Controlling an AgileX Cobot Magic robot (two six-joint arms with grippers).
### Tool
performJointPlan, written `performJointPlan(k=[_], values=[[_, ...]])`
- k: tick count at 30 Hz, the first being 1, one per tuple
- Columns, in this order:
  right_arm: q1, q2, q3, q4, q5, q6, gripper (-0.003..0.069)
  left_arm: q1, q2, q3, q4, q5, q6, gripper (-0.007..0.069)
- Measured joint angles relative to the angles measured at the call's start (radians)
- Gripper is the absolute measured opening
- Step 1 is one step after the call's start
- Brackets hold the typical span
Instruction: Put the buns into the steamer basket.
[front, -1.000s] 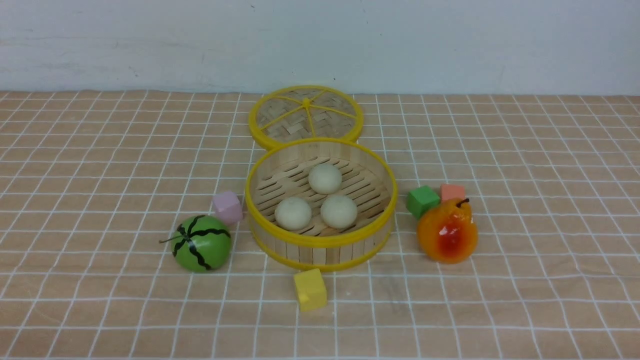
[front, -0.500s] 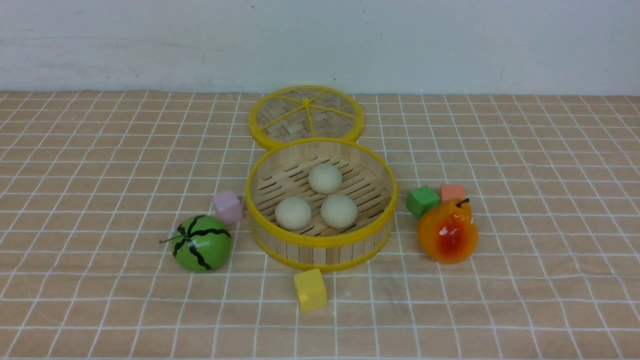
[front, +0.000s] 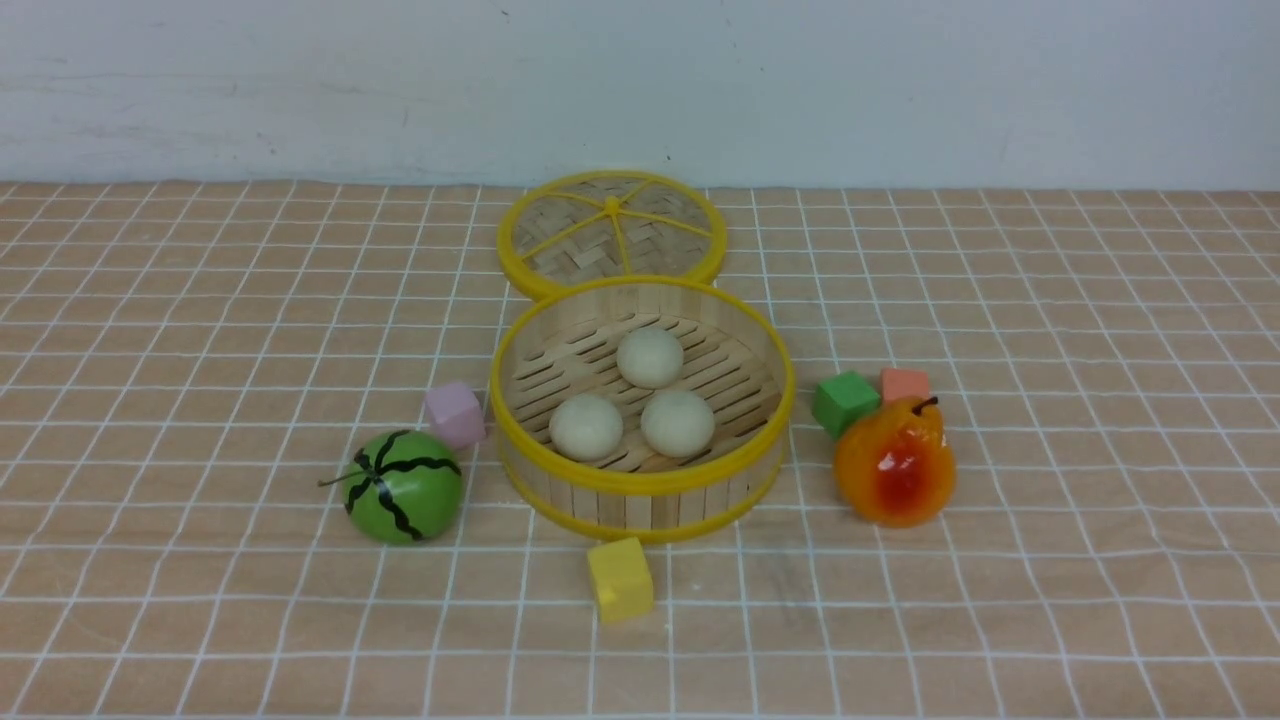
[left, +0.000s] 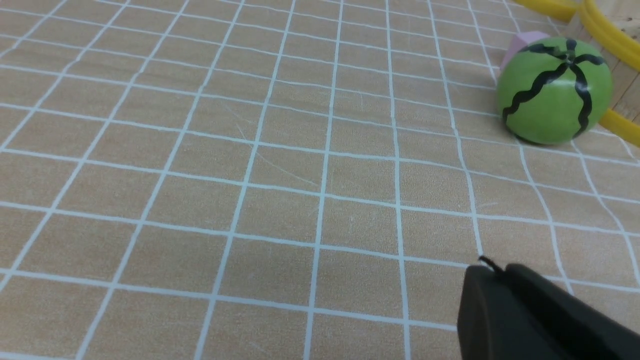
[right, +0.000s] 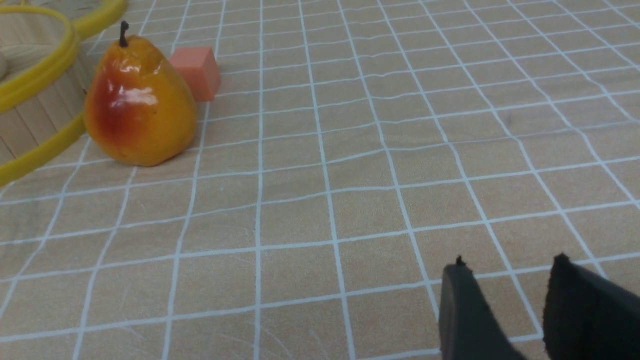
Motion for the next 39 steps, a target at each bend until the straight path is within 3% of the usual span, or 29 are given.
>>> performJointPlan(k=[39], values=[[0.0,0.0,0.0,0.0,0.0,0.0,0.0241,0.0,0.0,0.001,0.0,0.0,0.002,0.0068]])
